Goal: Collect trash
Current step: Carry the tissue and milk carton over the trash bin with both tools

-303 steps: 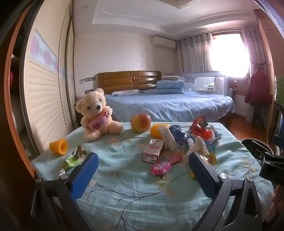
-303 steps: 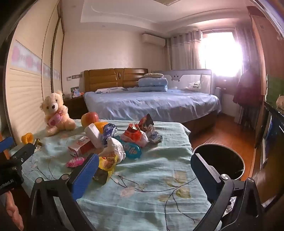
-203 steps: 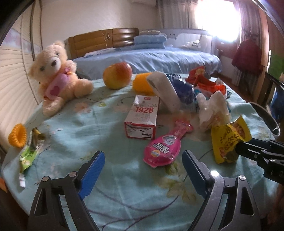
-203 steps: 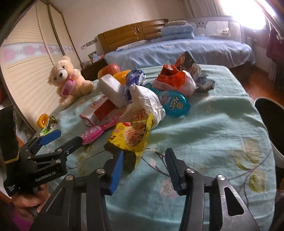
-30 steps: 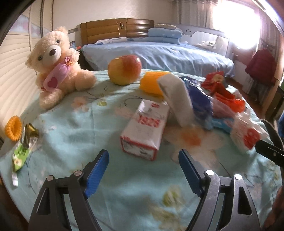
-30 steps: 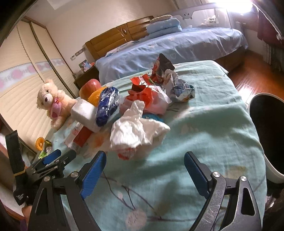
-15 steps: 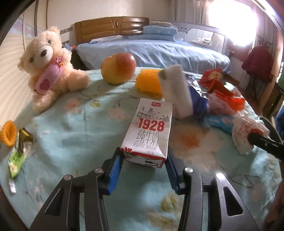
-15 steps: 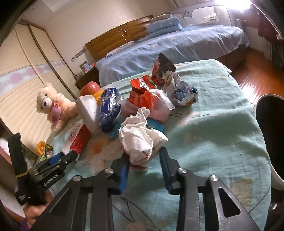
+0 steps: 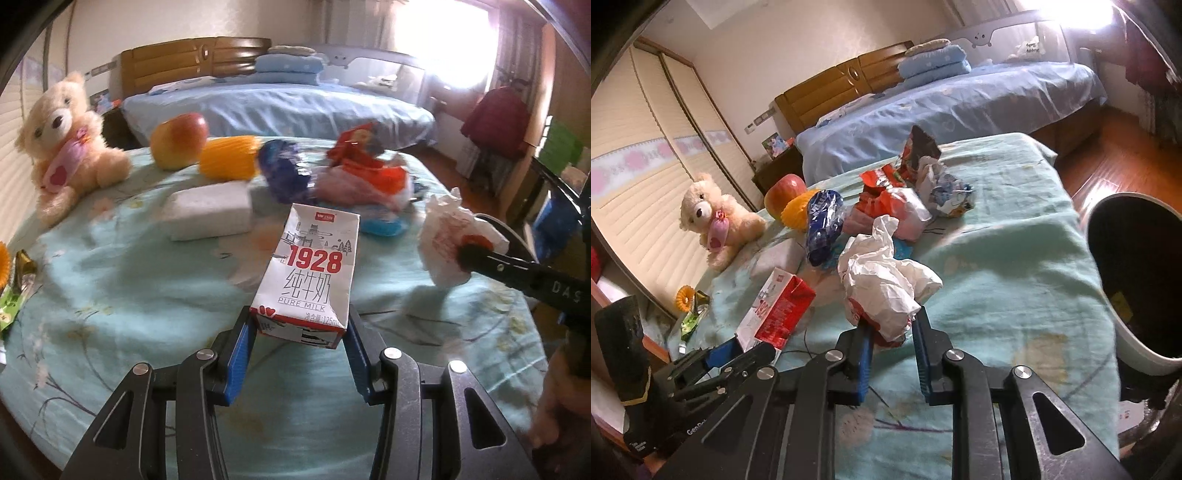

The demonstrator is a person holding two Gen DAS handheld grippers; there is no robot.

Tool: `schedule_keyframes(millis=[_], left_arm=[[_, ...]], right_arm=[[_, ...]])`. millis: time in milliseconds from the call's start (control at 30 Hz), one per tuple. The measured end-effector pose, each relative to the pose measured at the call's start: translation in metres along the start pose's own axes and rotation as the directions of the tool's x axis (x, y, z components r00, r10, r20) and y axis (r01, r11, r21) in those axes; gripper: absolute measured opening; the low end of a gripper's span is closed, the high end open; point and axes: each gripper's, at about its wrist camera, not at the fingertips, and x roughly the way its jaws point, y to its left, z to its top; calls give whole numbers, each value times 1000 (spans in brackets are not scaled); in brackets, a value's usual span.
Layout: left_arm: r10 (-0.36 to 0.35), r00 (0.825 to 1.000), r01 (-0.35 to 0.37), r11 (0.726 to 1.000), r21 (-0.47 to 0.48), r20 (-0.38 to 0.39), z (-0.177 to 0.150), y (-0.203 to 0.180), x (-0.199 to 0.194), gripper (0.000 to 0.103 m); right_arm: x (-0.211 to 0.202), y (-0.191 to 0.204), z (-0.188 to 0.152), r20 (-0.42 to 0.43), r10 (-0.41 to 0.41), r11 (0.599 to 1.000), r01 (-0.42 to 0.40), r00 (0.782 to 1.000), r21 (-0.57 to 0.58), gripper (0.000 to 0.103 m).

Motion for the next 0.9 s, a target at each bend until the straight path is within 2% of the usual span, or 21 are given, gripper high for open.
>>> schedule_keyframes(millis=[500,900], left_arm=[[-65,998,64,996,69,6,7,-54,2,45],[-134,991,133,980,147,-6,18,-105,15,45]], right_arm=[[-38,-44,-5,55,-63,996,60,997,61,20],[-68,-83,-7,88,-142,985,131,986,115,20]])
